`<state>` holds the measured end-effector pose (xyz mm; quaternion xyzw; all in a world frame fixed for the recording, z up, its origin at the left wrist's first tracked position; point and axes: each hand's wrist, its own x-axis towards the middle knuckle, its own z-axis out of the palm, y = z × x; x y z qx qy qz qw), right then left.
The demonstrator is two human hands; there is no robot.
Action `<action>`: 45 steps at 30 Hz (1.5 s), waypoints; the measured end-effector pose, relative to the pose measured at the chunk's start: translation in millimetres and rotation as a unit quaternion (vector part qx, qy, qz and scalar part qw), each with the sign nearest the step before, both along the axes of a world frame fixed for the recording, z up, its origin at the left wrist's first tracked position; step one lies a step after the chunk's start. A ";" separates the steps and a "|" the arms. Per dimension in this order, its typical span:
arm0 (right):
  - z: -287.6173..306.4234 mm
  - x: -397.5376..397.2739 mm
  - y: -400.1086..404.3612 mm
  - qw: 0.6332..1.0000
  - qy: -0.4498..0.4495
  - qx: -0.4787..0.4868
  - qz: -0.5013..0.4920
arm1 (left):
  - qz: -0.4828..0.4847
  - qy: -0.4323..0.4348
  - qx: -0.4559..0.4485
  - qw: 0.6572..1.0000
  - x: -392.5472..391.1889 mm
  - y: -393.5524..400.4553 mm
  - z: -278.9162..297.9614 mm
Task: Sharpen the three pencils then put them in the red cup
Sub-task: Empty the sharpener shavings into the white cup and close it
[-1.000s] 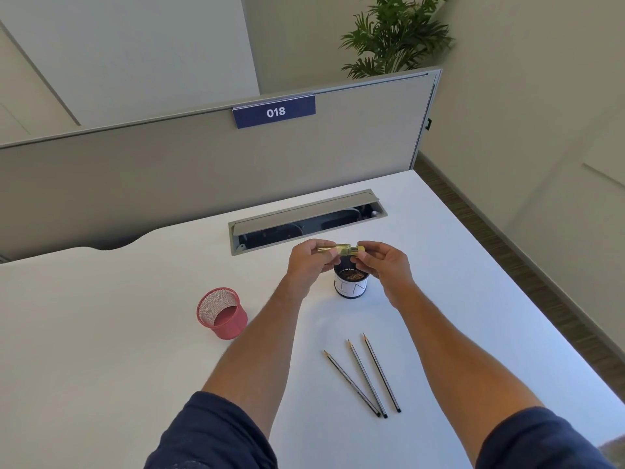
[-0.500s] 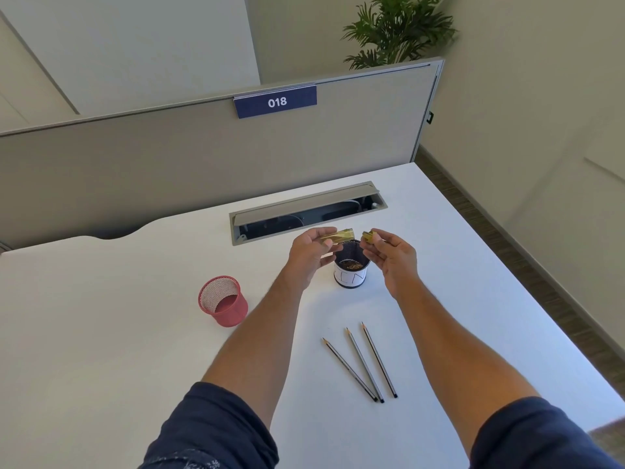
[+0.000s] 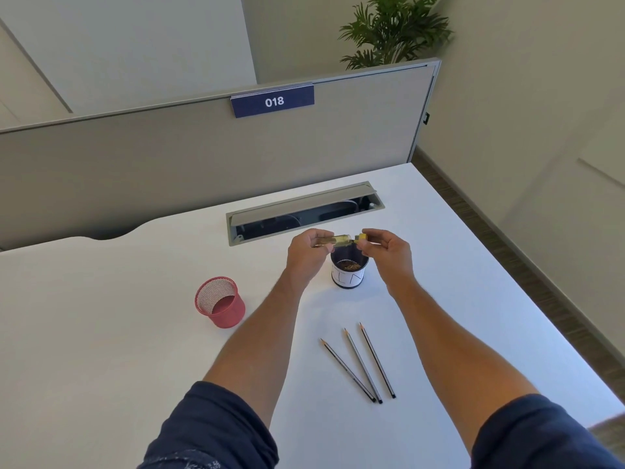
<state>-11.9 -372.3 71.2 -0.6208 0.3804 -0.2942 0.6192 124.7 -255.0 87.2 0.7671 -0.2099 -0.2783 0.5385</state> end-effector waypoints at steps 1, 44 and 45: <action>0.0 0.2 -0.1 1.000 0.003 -0.003 0.006 | 0.000 -0.002 0.001 1.000 0.8 0.1 -0.2; -5.4 11.3 2.7 0.989 0.068 -0.133 0.001 | 0.023 0.058 -0.009 0.998 6.6 -7.6 -10.1; -4.7 10.7 1.9 0.992 0.052 -0.116 -0.018 | 0.024 0.057 -0.011 0.998 6.9 -7.3 -9.9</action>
